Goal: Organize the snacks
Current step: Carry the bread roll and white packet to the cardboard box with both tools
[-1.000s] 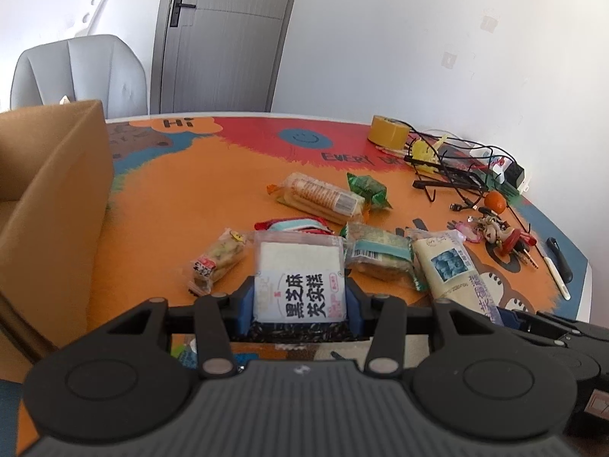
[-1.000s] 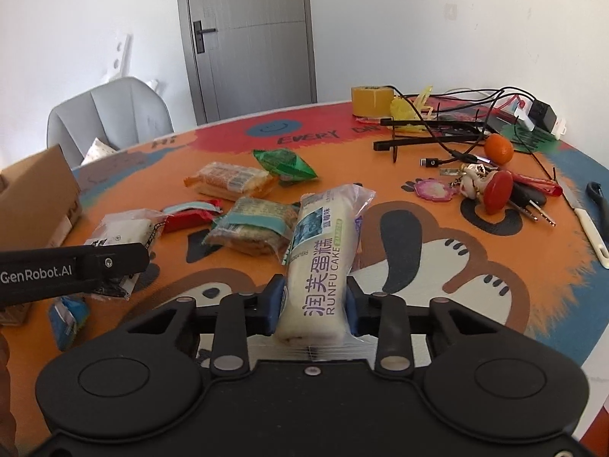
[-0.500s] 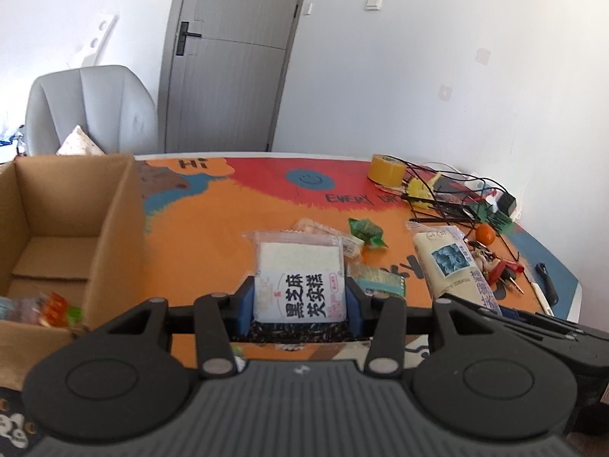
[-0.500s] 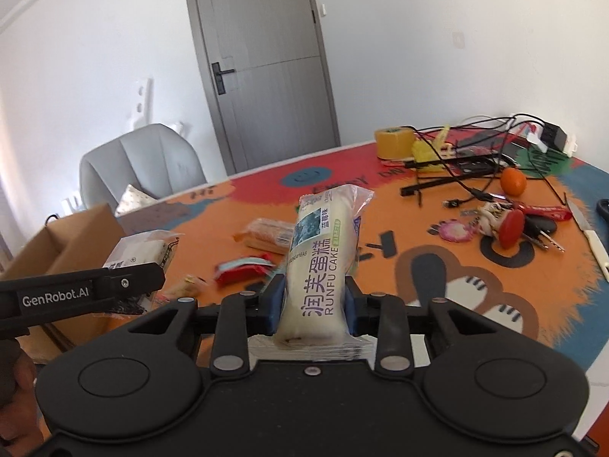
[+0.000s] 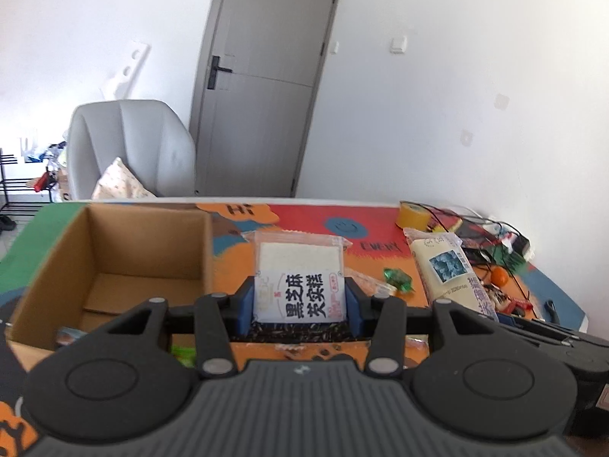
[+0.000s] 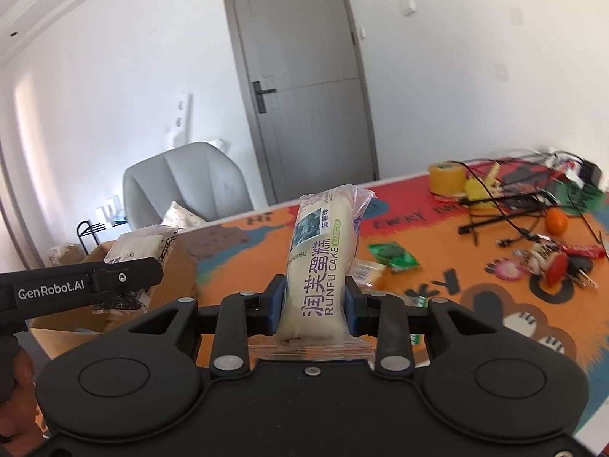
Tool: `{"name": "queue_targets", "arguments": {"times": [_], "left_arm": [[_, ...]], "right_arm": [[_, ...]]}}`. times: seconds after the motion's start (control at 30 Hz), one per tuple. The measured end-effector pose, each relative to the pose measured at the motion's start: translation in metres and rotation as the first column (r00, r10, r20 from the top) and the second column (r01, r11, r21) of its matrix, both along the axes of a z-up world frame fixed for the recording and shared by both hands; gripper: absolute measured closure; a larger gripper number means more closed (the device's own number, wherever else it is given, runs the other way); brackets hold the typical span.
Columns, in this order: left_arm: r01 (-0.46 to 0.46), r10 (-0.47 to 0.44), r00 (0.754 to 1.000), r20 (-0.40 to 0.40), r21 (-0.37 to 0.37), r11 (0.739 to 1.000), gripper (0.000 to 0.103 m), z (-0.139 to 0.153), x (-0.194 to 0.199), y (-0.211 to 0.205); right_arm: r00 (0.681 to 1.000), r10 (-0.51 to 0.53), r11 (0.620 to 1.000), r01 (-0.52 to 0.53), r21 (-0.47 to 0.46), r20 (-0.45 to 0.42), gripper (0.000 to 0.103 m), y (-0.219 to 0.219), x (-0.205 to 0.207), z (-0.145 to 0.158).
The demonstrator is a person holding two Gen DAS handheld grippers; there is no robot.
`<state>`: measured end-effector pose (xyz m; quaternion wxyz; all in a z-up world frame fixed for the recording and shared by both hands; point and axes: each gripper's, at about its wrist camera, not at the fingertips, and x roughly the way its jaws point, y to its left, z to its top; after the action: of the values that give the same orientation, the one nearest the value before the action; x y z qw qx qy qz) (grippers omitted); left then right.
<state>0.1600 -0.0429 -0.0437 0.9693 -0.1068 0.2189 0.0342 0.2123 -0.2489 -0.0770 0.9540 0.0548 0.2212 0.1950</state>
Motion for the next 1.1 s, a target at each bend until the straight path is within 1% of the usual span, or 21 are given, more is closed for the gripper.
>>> {"name": "queue_targets", "arguments": {"times": [0.4, 0.67, 0.83, 1.1], "left_arm": [[-0.092, 0.093, 0.995, 0.043, -0.025, 0.995, 0.057, 0.015, -0.033, 0.046], [-0.166, 0.169, 0.984, 0.061, -0.049, 0.985, 0.057, 0.02, -0.05, 0.083], [-0.209, 0.213, 0.975, 0.058, -0.067, 0.976, 0.057, 0.018, -0.058, 0.107], [-0.243, 0.246, 0.968, 0.041, -0.076, 0.967, 0.057, 0.011, -0.06, 0.132]], "right_arm": [[0.994, 0.086, 0.996, -0.086, -0.012, 0.066, 0.07, 0.047, -0.013, 0.022], [0.984, 0.15, 0.989, -0.149, -0.013, 0.096, 0.07, 0.08, -0.018, 0.032], [0.977, 0.191, 0.982, -0.19, -0.022, 0.097, 0.07, 0.103, -0.019, 0.033], [0.967, 0.246, 0.969, -0.245, -0.019, 0.072, 0.07, 0.136, -0.011, 0.027]]}}
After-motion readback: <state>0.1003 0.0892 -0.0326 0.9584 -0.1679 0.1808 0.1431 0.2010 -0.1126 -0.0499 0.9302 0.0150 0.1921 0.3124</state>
